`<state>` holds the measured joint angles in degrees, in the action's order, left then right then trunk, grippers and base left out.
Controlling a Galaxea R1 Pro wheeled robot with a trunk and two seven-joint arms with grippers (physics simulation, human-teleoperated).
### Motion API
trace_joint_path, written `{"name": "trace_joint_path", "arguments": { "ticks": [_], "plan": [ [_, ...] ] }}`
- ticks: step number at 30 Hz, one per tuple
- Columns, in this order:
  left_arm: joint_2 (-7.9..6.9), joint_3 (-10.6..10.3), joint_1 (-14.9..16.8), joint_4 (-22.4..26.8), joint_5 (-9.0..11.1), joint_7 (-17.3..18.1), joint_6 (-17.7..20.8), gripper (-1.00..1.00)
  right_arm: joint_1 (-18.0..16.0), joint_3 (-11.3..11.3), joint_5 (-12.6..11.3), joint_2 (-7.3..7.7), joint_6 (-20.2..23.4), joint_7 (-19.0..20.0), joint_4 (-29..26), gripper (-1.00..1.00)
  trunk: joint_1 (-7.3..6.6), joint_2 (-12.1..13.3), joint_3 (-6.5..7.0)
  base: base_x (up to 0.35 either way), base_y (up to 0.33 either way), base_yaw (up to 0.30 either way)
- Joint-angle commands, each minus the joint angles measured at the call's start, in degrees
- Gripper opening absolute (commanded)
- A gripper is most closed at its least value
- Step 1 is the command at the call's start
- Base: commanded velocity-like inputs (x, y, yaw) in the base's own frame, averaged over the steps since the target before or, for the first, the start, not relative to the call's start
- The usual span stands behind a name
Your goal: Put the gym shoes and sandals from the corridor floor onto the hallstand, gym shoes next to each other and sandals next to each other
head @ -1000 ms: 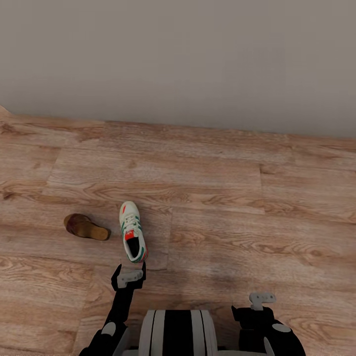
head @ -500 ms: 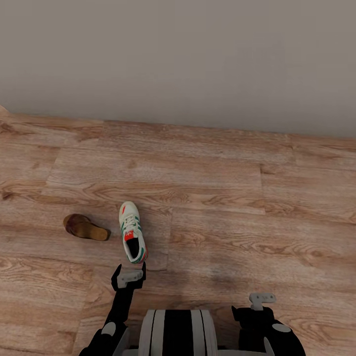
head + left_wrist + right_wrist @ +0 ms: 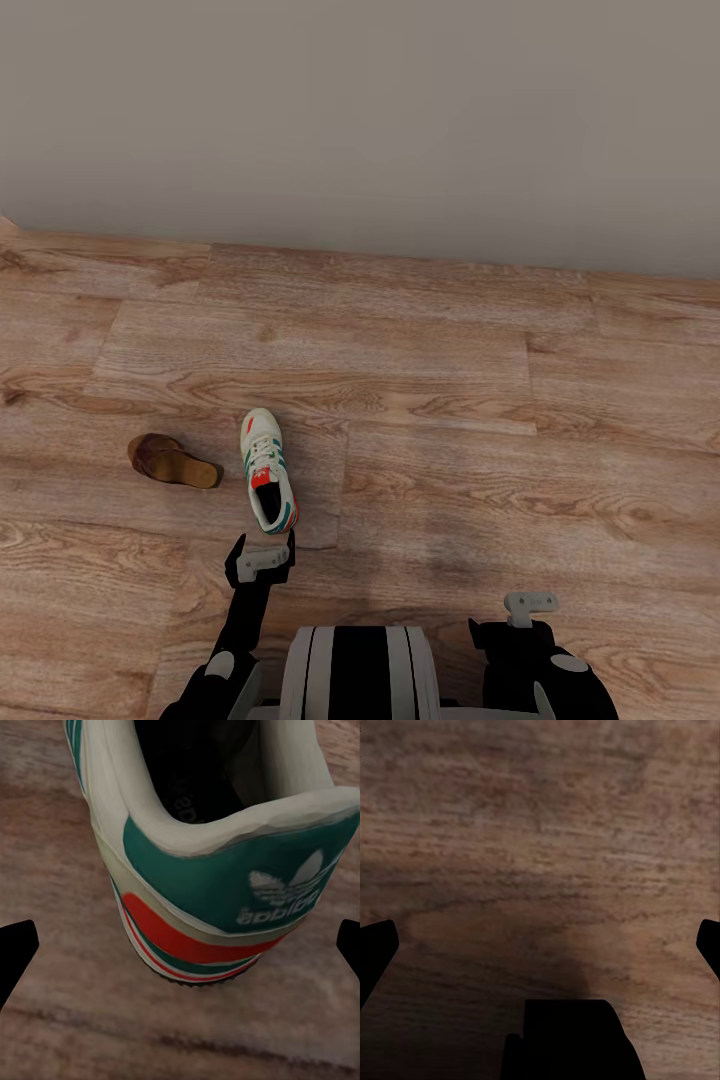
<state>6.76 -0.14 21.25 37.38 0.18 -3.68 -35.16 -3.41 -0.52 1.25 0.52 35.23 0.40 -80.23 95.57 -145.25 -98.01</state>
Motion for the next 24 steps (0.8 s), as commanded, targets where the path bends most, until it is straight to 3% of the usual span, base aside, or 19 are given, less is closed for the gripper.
{"name": "trace_joint_path", "arguments": {
  "ticks": [1, 24],
  "plan": [
    [0.01, 0.0, 0.0, 0.0, 0.0, -0.2, -0.1, 1.00, 0.0, 0.0, 0.1, 0.01, 0.3, 0.0, -0.1, 1.00, -0.01, 0.0, -0.03, 0.000, 0.000, 0.000],
    [0.01, 0.0, 0.0, 0.1, 0.0, -0.3, -0.2, 1.00, 0.0, 0.0, 0.1, 0.01, 0.3, 0.0, -0.1, 1.00, -0.01, 0.0, -0.03, 0.000, 0.000, 0.000]
  ]
}}
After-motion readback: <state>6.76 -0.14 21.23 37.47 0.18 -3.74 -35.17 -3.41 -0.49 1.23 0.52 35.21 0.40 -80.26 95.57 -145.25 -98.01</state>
